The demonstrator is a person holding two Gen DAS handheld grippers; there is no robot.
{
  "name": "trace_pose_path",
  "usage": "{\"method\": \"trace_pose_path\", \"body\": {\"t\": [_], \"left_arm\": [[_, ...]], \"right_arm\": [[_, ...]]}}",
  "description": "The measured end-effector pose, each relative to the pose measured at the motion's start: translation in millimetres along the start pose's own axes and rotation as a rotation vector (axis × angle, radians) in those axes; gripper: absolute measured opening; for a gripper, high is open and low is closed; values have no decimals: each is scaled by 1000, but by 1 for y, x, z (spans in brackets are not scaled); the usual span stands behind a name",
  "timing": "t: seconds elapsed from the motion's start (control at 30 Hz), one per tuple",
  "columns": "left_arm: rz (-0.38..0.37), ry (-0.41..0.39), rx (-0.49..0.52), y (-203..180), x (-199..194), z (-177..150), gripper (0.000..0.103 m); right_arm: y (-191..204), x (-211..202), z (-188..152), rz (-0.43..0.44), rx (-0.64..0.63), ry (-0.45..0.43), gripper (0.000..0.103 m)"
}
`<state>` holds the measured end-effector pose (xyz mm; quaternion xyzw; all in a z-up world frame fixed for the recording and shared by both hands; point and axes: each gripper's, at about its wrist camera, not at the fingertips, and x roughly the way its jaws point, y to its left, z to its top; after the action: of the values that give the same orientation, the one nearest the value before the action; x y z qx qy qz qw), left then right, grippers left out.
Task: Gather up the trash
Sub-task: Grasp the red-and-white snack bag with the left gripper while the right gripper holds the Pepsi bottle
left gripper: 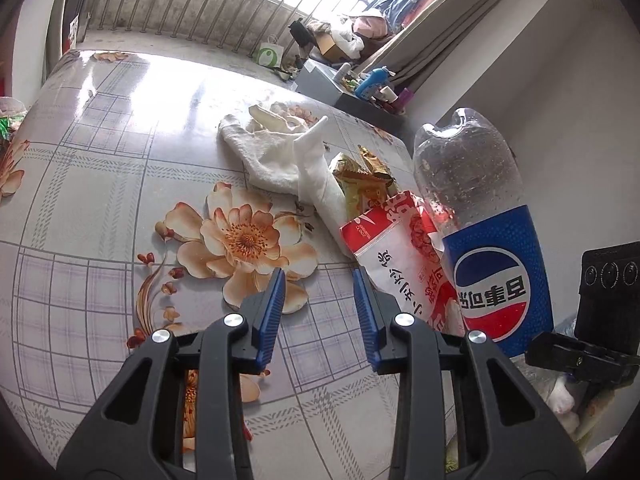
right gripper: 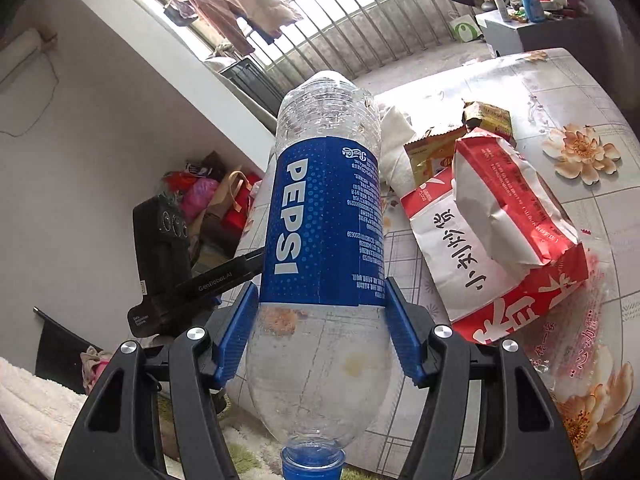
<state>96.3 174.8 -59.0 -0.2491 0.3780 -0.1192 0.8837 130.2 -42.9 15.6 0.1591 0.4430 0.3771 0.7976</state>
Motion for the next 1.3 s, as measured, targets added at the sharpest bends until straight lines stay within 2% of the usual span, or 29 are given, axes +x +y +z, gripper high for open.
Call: {"method": "trace_pose_path", "body": {"t": [0.13, 0.2, 0.27, 0.37, 0.43, 0.53, 0.67, 0.8, 0.9, 1.0, 1.07, 1.2, 1.3], "left_arm": [[-15, 34, 31, -19, 14, 2, 32], [-24, 61, 42, -27, 23, 2, 32], [-40, 87, 44, -34, 32, 1, 32], [-62, 141, 41, -46, 50, 1, 33], [-72, 180, 45, -52, 63, -1, 34], [-32, 244, 32, -52, 84, -4, 35], [-70, 305, -46, -44, 105, -6, 34], [-140, 317, -103, -37, 115, -4, 35], [-201, 332, -149, -32, 119, -2, 39], [-275, 335, -210, -23, 122, -3, 40], [-336, 333, -235, -17, 122, -5, 44], [-380, 334, -233, -18, 121, -7, 45], [-421, 308, -198, -23, 109, -8, 50]], "right_arm": [[-5, -69, 4, -20, -10, -175, 61], [-18, -99, 6, -74, 7, -247, 61], [-35, -115, 5, -147, 35, -281, 61], [-64, -114, 7, -258, 99, -263, 61], [-83, -105, 7, -292, 140, -230, 61], [-103, -89, 9, -294, 179, -192, 61], [-117, -64, 15, -280, 192, -143, 62], [-128, -43, 18, -239, 193, -82, 61], [-134, -30, 17, -238, 198, -36, 62], [-137, -25, 13, -230, 213, -17, 62], [-138, -22, 11, -233, 214, -10, 62], [-138, -17, 8, -231, 217, -6, 62], [-141, -14, 11, -233, 215, -3, 62]]}}
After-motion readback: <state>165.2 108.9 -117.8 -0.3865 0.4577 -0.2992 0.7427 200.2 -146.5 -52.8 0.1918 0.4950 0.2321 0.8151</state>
